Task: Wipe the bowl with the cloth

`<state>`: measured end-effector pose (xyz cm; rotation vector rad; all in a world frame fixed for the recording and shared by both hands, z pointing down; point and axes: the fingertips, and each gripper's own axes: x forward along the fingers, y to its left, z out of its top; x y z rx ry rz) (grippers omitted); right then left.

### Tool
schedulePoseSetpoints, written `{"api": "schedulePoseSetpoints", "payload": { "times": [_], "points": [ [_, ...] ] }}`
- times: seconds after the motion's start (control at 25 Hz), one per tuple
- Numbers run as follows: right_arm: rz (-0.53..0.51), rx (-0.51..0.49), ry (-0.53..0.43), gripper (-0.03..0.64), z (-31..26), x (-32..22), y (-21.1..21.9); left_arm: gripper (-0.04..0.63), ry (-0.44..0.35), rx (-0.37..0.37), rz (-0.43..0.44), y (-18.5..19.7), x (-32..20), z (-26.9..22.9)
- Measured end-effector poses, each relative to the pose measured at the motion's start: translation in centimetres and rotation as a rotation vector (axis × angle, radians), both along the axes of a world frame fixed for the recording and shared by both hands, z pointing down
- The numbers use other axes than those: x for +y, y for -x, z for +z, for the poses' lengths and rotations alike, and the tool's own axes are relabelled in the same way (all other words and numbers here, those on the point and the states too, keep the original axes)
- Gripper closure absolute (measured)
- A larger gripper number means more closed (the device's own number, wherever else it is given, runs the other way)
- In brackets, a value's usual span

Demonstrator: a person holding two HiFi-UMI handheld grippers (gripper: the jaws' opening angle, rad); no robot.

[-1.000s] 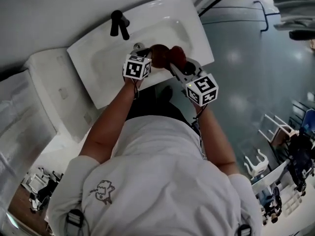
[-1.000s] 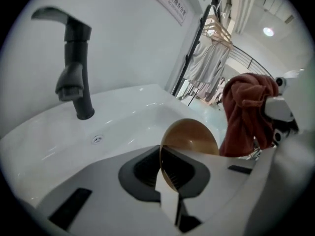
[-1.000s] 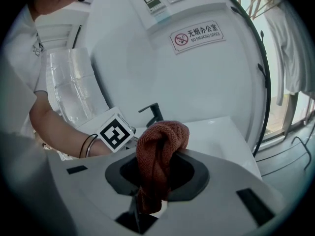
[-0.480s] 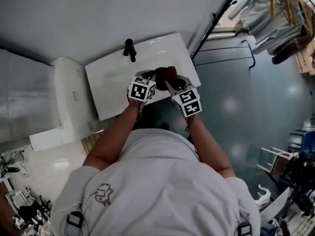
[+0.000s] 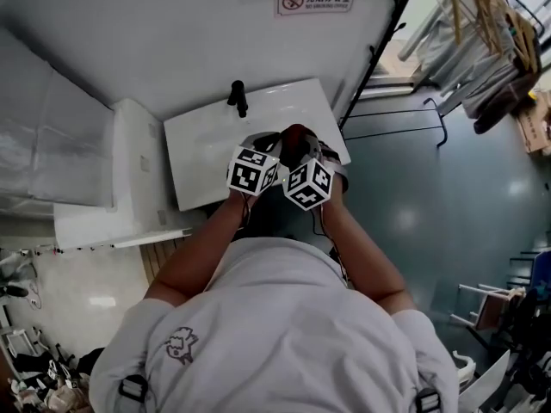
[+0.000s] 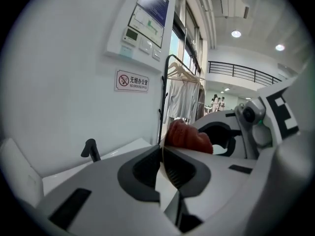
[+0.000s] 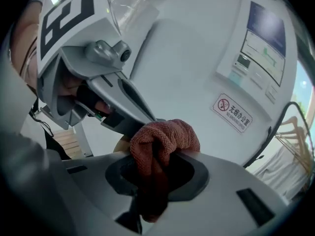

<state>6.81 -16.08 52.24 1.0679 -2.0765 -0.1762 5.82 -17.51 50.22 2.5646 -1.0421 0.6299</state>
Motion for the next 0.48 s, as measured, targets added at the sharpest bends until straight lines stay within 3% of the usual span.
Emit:
{"api": "schedulePoseSetpoints", "payload": {
  "times": [0.36,0.48],
  "points": [
    [-0.218,0.015,0.204,0.514,1.5,2.2,3.2,0.555,-0.098,-0.01,0.0,1.0,0.1,-2.6],
    [-0.25,0.049,0.227,0.517,1.6,2.9,3.2,0.552,-0.136,-0.03,0.014,1.0,0.0,-3.2]
  ]
}}
